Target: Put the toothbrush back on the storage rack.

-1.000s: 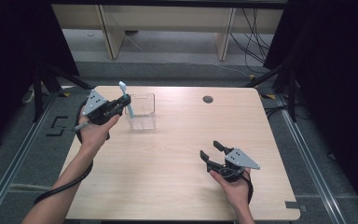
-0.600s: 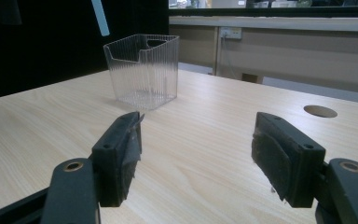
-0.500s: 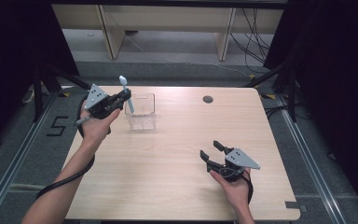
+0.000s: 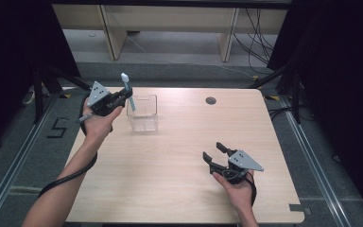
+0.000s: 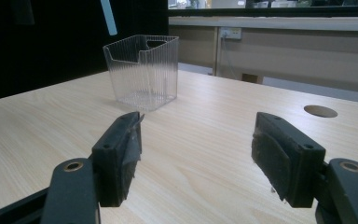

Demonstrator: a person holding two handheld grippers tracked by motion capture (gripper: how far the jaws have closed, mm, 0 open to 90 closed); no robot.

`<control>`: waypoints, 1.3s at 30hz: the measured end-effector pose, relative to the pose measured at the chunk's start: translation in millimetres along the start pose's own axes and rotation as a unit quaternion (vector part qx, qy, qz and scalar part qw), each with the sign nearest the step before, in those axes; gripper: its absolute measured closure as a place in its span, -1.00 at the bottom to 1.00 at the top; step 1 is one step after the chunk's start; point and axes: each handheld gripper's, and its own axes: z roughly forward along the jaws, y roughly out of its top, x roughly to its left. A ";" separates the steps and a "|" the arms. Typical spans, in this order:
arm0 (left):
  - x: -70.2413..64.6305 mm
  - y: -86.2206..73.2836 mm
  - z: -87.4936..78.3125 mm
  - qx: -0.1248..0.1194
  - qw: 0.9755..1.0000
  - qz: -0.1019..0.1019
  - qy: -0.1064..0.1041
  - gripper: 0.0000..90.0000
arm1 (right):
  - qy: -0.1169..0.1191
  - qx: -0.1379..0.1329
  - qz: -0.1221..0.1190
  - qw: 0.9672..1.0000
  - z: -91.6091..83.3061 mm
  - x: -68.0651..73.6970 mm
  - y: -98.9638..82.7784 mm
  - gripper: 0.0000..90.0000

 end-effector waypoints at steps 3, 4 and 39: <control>2.6 -1.1 1.9 0.003 1.000 -0.002 0.003 0.86 | 0.004 0.000 0.002 1.000 0.7 0.2 -0.3 -0.24; 3.5 -1.7 2.5 0.005 1.000 -0.003 0.005 0.86 | 0.003 -0.001 0.002 1.000 0.8 0.2 -0.3 -0.24; 17.5 -27.9 6.8 0.043 0.999 -0.018 0.023 0.86 | 0.000 0.005 -0.007 1.000 0.7 -0.9 -0.9 -0.25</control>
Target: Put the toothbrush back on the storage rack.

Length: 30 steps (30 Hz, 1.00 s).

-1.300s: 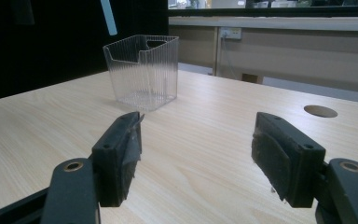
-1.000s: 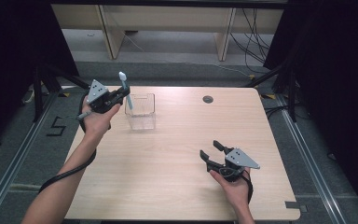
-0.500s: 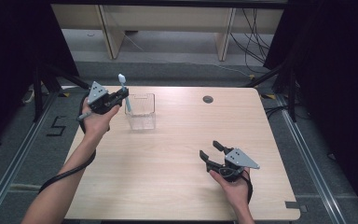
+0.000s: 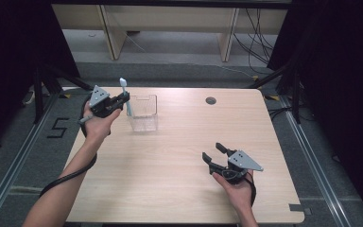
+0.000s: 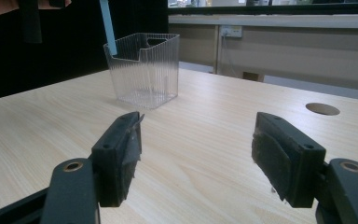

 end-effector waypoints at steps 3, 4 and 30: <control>0.8 -2.1 0.1 0.001 1.000 -0.003 0.001 0.86 | -0.001 0.000 0.000 1.000 0.1 0.2 -0.3 -0.25; 1.1 -2.9 0.0 0.002 1.000 -0.003 0.001 0.86 | -0.002 0.000 0.000 1.000 0.2 0.2 -0.4 -0.25; 2.4 -19.9 3.1 0.020 1.000 -0.016 0.001 0.86 | 0.004 0.006 0.009 1.000 1.1 1.6 -1.9 -0.25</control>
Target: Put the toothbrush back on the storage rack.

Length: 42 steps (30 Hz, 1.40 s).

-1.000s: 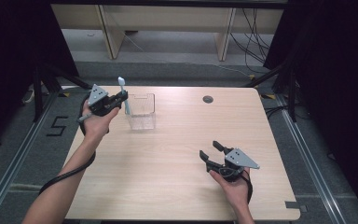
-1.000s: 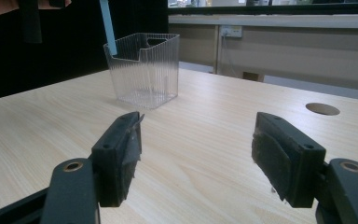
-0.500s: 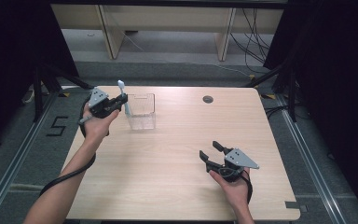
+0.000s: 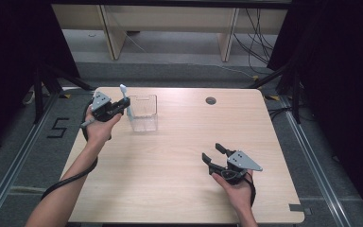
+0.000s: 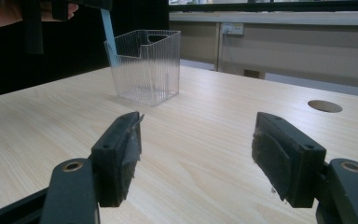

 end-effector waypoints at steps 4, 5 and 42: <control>0.5 -2.3 0.9 0.004 1.000 0.000 0.001 0.86 | 0.004 0.002 0.004 1.000 0.2 0.4 -0.3 -0.25; 0.6 -3.1 1.2 0.005 1.000 0.000 0.000 0.86 | 0.001 0.001 -0.001 1.000 0.1 -0.1 -0.3 -0.25; 2.1 -20.1 8.4 0.026 1.000 -0.015 0.006 0.85 | 0.006 0.001 0.007 1.000 2.4 0.4 -2.1 -0.27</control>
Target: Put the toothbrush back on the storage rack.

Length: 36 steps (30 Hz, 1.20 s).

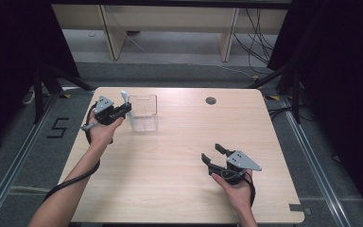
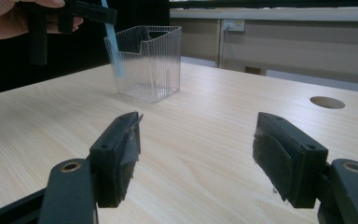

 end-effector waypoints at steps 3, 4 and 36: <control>0.2 -1.1 0.7 0.001 1.000 0.002 0.001 0.85 | -0.001 0.003 0.000 1.000 0.0 0.1 -0.2 -0.27; 0.2 -1.4 0.8 0.001 1.000 0.002 0.001 0.85 | -0.007 0.000 -0.013 1.000 -0.1 -1.6 0.0 -0.27; 1.0 -8.4 3.2 0.019 1.000 0.001 0.006 0.84 | 0.000 0.007 0.003 1.000 0.2 0.5 -0.6 -0.28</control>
